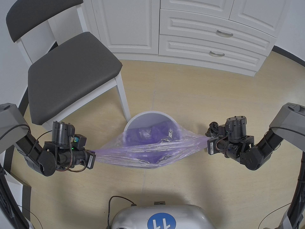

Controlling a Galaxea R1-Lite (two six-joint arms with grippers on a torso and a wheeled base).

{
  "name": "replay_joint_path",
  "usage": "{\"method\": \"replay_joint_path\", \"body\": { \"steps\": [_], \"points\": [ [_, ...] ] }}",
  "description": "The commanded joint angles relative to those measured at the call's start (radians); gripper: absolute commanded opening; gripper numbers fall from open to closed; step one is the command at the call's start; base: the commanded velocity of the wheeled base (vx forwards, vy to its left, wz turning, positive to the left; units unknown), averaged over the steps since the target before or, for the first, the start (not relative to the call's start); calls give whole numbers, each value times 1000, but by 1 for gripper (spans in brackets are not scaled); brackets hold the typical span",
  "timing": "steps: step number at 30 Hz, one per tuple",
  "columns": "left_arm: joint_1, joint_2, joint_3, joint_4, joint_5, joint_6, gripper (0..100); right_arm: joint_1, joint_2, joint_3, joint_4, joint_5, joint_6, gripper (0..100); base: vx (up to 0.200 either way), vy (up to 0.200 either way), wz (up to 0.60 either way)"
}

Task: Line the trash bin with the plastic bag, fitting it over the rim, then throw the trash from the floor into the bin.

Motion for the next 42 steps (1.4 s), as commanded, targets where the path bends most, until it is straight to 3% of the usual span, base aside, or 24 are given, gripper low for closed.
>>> {"method": "replay_joint_path", "body": {
  "steps": [1,5,12,17,21,28,37,42],
  "points": [
    [0,19,-5,46,-5,17,0,-20,-60,-6,93,-2,-10,0,0,0,0],
    [-3,31,15,72,-13,83,0,-24,-126,14,239,-2,-52,0,0,0,0],
    [-55,108,17,5,-44,76,0,-49,-134,51,251,-1,-127,0,0,0,0],
    [-95,186,9,-271,-31,-81,0,-61,-131,21,247,-2,-118,0,0,0,0],
    [-109,218,-28,-400,25,-182,0,-78,-134,0,247,-5,-86,0,0,0,0],
    [-163,271,-115,-409,128,-294,0,-116,-148,3,247,-1,-92,0,0,0,0],
    [-160,304,-129,-412,130,-297,0,-135,-141,11,248,5,-121,0,0,0,0],
    [-130,255,-77,-388,117,-253,0,-126,-171,60,248,5,-168,0,0,0,0]
  ]
}}
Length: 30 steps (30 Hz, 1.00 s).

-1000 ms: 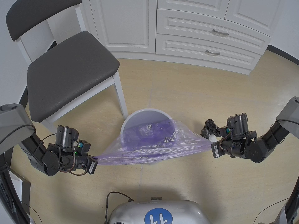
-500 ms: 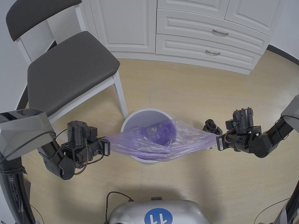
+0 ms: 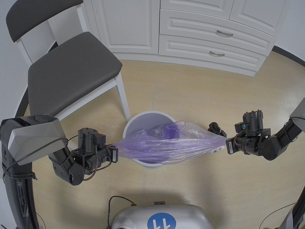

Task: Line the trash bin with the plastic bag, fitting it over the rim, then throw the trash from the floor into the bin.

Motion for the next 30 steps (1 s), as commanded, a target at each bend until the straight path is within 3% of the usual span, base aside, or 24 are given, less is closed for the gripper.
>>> {"method": "replay_joint_path", "body": {
  "steps": [1,3,8,13,30],
  "points": [
    [38,-55,52,35,-9,61,0,8,-37,55,-1,2,-49,0,0,0,0],
    [54,-78,71,69,-19,97,0,11,-44,75,-1,2,-74,0,0,0,0],
    [101,-157,118,247,-127,215,0,26,-48,151,-1,2,-186,0,0,0,0],
    [110,-156,138,282,-135,279,0,58,-32,185,-1,2,-222,0,0,0,0],
    [121,-90,133,270,-147,304,0,107,49,196,-17,-15,-224,0,0,0,0]
  ]
}}
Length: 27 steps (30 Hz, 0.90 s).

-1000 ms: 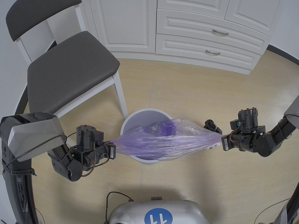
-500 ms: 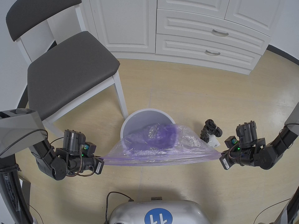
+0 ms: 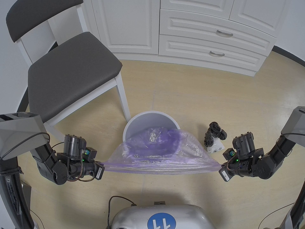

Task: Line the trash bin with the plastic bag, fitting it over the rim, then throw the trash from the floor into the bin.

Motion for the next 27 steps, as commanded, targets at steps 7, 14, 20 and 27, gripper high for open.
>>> {"method": "replay_joint_path", "body": {
  "steps": [7,14,20,27],
  "points": [
    [15,-42,6,42,-24,15,0,-40,-63,24,-6,7,-32,0,0,0,0],
    [4,31,-12,16,-15,13,0,-11,29,4,-28,1,-35,0,0,0,0],
    [-11,157,-12,-197,25,15,0,17,234,4,-388,-19,10,0,0,0,0],
    [-22,202,-7,-436,75,9,0,36,352,7,-738,-28,8,0,0,0,0]
  ]
}}
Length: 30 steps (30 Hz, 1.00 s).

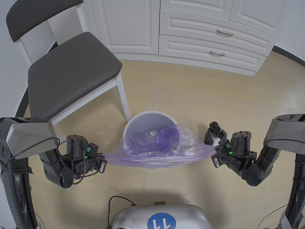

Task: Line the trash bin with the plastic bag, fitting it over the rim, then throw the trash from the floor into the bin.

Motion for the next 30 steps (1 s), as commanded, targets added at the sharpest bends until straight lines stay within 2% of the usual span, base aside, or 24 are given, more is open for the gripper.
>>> {"method": "replay_joint_path", "body": {
  "steps": [1,11,15,19,22,30],
  "points": [
    [-12,87,8,-173,33,-4,0,33,178,-1,-204,-6,11,0,0,0,0],
    [-9,54,29,-257,29,-4,0,44,167,-16,-396,4,27,0,0,0,0],
    [-6,-6,69,-258,15,-4,0,66,129,-10,-396,15,59,0,0,0,0],
    [-3,-71,123,-258,-63,-4,0,99,69,5,-396,32,123,0,0,0,0],
    [2,-112,150,-257,-105,-4,0,101,20,31,-396,41,128,0,0,0,0],
    [18,-98,129,-242,-111,-7,0,78,-2,30,-396,43,128,0,0,0,0]
  ]
}}
